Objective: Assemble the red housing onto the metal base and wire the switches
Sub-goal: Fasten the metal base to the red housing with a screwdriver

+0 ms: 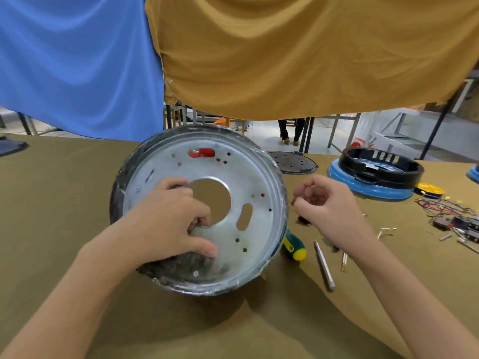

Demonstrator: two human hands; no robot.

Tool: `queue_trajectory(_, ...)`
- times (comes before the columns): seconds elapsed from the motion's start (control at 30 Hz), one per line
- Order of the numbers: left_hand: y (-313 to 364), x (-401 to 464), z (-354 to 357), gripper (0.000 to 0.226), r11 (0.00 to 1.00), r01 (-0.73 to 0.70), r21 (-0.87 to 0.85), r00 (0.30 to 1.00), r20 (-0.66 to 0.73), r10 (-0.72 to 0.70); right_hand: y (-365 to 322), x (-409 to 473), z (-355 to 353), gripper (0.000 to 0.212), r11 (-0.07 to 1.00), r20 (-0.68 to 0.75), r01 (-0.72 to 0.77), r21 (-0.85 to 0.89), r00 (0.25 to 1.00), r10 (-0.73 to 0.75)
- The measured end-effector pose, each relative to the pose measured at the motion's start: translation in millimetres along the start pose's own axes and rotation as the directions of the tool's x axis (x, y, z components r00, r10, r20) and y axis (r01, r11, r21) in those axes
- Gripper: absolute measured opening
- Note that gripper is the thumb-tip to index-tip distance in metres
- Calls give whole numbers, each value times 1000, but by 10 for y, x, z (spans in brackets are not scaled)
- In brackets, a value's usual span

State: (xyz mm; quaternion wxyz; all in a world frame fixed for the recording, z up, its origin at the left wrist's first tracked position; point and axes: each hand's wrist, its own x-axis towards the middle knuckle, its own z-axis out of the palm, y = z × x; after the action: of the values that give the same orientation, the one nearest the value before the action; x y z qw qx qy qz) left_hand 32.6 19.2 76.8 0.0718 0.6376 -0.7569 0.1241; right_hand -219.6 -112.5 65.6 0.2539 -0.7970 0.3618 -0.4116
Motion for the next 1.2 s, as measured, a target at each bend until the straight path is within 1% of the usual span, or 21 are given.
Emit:
queue_trajectory(0.03, 1, 10, -4, 56, 999, 12, 41, 1000, -15, -11, -32, -14, 17, 14, 999, -17, 27, 45, 1000, -26)
queue_trajectory(0.1, 11, 18, 3, 54, 997, 36, 65, 999, -18, -35, -76, -42, 53, 14, 992, -50, 79, 94, 996, -75)
queue_trajectory(0.2, 25, 17, 9, 53, 997, 46, 56, 999, -28, -45, -110, -73, 85, 11, 987, -79, 134, 95, 989, -126)
queue_trajectory(0.33, 52, 23, 22, 53, 994, 49, 97, 998, -46, -45, -145, -91, 102, 8, 954, -56, 281, -108, 956, -288)
queue_trajectory(0.47, 96, 25, 17, 49, 991, 58, 119, 997, -62, -50, -159, -93, 126, 15, 906, 3, 324, -271, 942, -336)
queue_trajectory(0.57, 126, 38, 20, 49, 990, 68, 122, 996, -70, -60, -176, -88, 140, 11, 882, 9, 318, -349, 942, -336)
queue_trajectory(0.7, 153, 40, 31, 48, 986, 66, 155, 994, -94, -52, -211, -67, 152, 6, 875, 8, 284, -392, 952, -306)
queue_trajectory(0.9, 214, 54, 46, 53, 974, 46, 222, 994, -104, -24, -233, -55, 187, 9, 859, 13, 224, -461, 969, -246)
queue_trajectory(1.03, 224, 49, 40, 54, 976, 42, 212, 993, -114, -18, -251, -59, 189, 8, 845, 34, 210, -492, 974, -223)
queue_trajectory(1.2, 238, 46, 44, 55, 977, 40, 211, 992, -122, -14, -281, -80, 213, 9, 827, 13, 141, -544, 987, -160)
